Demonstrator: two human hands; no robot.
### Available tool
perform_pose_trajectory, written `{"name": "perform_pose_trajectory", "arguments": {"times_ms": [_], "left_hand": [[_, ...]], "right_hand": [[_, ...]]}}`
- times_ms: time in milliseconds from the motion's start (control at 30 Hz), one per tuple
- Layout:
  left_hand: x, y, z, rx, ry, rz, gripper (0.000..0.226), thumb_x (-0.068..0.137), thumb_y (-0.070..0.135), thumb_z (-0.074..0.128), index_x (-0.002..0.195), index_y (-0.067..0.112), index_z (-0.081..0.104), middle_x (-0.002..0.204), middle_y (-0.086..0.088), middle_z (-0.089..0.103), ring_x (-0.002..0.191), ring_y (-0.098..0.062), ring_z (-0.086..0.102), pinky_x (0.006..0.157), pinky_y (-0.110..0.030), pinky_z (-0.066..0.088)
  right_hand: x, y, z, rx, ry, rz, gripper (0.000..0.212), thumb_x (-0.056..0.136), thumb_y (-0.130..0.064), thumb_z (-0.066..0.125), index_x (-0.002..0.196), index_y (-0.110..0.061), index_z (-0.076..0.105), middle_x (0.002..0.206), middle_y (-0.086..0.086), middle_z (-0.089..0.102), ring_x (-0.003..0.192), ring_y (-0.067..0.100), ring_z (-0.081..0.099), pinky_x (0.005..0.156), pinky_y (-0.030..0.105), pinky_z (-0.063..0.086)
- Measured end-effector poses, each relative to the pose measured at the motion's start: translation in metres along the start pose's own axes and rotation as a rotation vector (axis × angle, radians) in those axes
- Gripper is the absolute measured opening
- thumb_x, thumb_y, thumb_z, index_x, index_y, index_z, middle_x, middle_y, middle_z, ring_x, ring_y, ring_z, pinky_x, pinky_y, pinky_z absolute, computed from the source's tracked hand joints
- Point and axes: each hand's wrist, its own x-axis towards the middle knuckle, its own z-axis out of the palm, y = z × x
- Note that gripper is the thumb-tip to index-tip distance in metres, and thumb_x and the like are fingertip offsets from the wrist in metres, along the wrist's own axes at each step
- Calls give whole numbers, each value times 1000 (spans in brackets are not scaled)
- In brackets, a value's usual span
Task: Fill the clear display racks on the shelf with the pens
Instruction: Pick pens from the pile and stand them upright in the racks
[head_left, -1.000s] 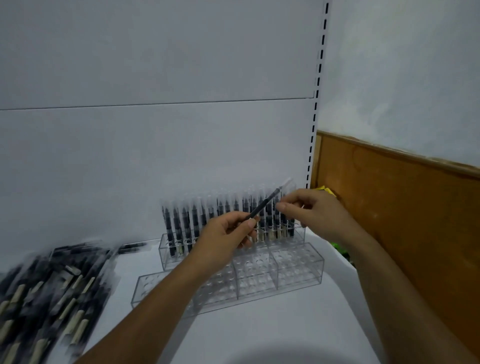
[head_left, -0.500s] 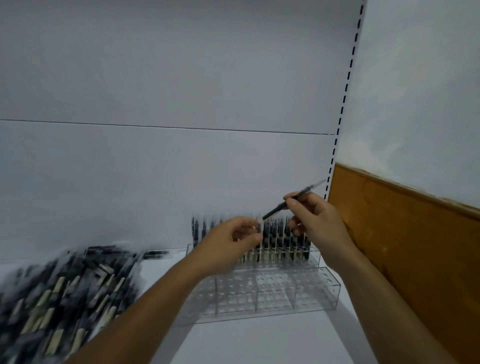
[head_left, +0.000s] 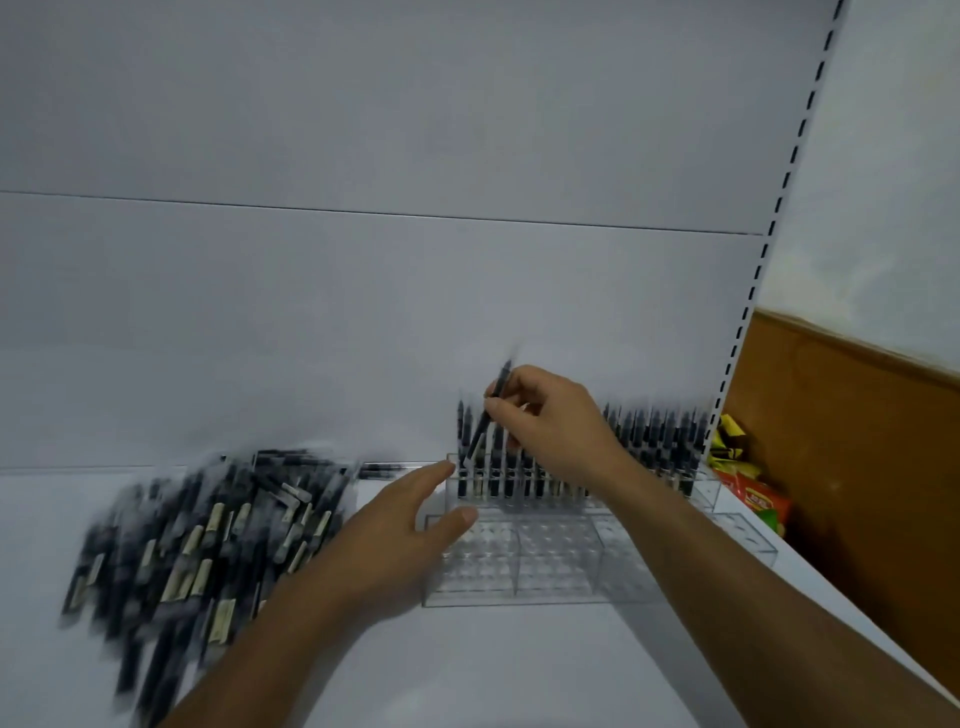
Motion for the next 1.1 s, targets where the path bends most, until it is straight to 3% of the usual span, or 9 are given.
{"name": "perform_pose_trajectory", "arguments": {"times_ms": [133,367,500,767,1000,1100], "left_hand": [[2,-2,0,33,-22,27,67,87,67,46,147,49,24,156,24,20,142,-1,20,113,-29,22],[6,-10,2,20,-32,61,75,82,75,44,147,51,14,155,24,22,141,-1,24,109,-29,27],[8,-12,3,-6,-35,61,77,77,80,43,144,54,15,155,24,23,140,-2,25,108,-30,28],[9,-12,4,-4,-28,58,75,83,73,46,148,48,17,156,20,24,141,-3,25,110,-32,29],[10,-11,2,-12,-30,79,71,87,66,49,148,46,19,155,21,26,141,-1,25,109,-30,29],[10,-11,2,-8,-31,90,71,87,67,48,148,46,20,154,22,27,140,1,26,106,-28,29]], "right_hand": [[6,3,12,-110,-22,13,17,95,-33,62,99,-17,66,86,-8,67,71,16,70,77,42,58],[10,13,31,-384,-138,2,18,92,-38,63,82,-25,56,80,-6,65,74,15,63,73,35,55],[13,12,37,-496,-103,7,21,90,-43,63,77,-29,54,71,-10,58,72,14,60,67,31,52],[18,7,37,-570,-124,50,34,91,-44,62,63,-27,50,68,-3,63,65,15,60,61,27,47],[17,2,37,-484,-199,63,24,92,-38,63,71,-27,61,71,-4,69,70,15,67,69,30,53],[17,4,37,-579,-154,61,24,93,-41,60,80,-22,64,74,-3,68,72,17,65,64,28,49]]}}
